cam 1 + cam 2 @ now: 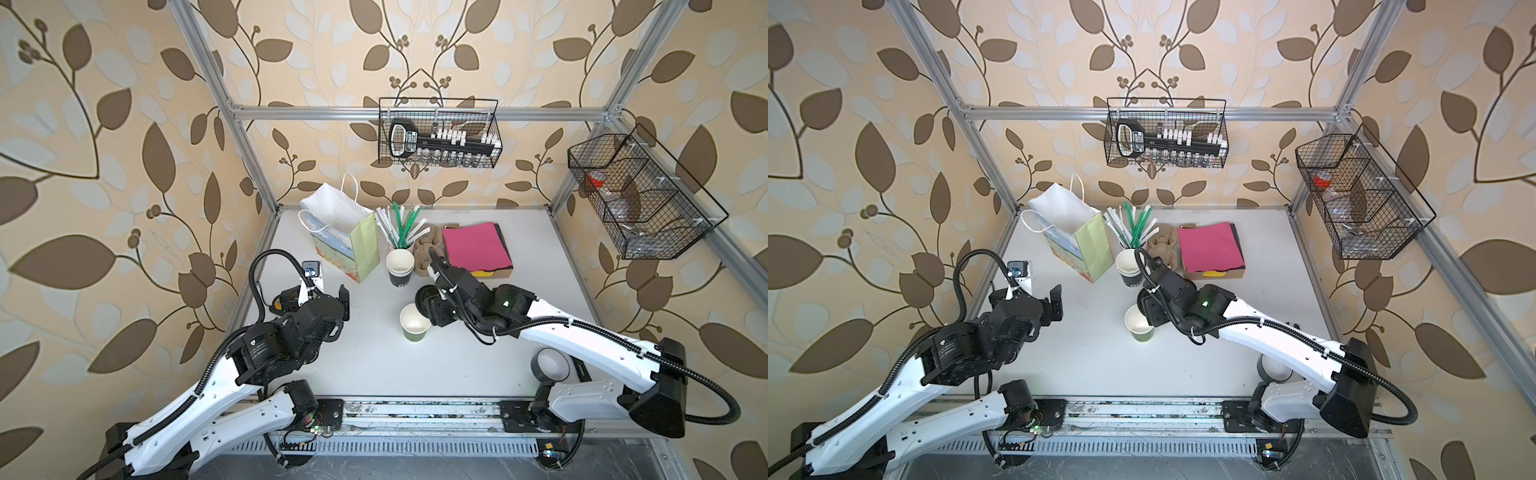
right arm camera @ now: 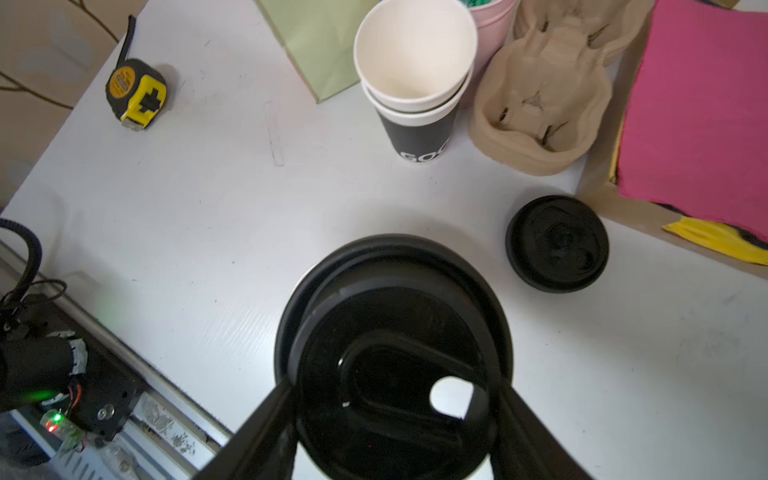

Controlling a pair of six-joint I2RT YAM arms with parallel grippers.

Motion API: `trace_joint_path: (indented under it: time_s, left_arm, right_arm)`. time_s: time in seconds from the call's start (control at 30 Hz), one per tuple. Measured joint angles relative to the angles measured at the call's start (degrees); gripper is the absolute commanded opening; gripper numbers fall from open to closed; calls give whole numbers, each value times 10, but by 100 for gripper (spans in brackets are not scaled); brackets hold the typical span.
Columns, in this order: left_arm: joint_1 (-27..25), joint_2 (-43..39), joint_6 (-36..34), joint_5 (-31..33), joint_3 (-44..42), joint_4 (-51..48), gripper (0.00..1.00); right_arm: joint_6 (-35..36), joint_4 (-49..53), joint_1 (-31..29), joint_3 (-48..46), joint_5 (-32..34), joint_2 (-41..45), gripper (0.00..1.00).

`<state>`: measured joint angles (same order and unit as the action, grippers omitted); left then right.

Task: Pack the takeout coffee
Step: 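Lift the black lid with the right gripper and carry it over the green cup, then lower the black lid onto the green cup rim and press it down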

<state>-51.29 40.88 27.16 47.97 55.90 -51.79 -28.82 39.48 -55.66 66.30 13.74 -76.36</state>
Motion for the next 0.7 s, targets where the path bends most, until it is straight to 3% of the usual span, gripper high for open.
trace_joint_path:
  time_s: [0.3,0.7]
  left_arm:
    - [0,0,0,0,0,0,99]
    - [0,0,0,-1,-5,2,99]
  right_arm:
    - [-5,3,-32,8,0,-79,64]
    - [0,21,-35,57,2,-123,64]
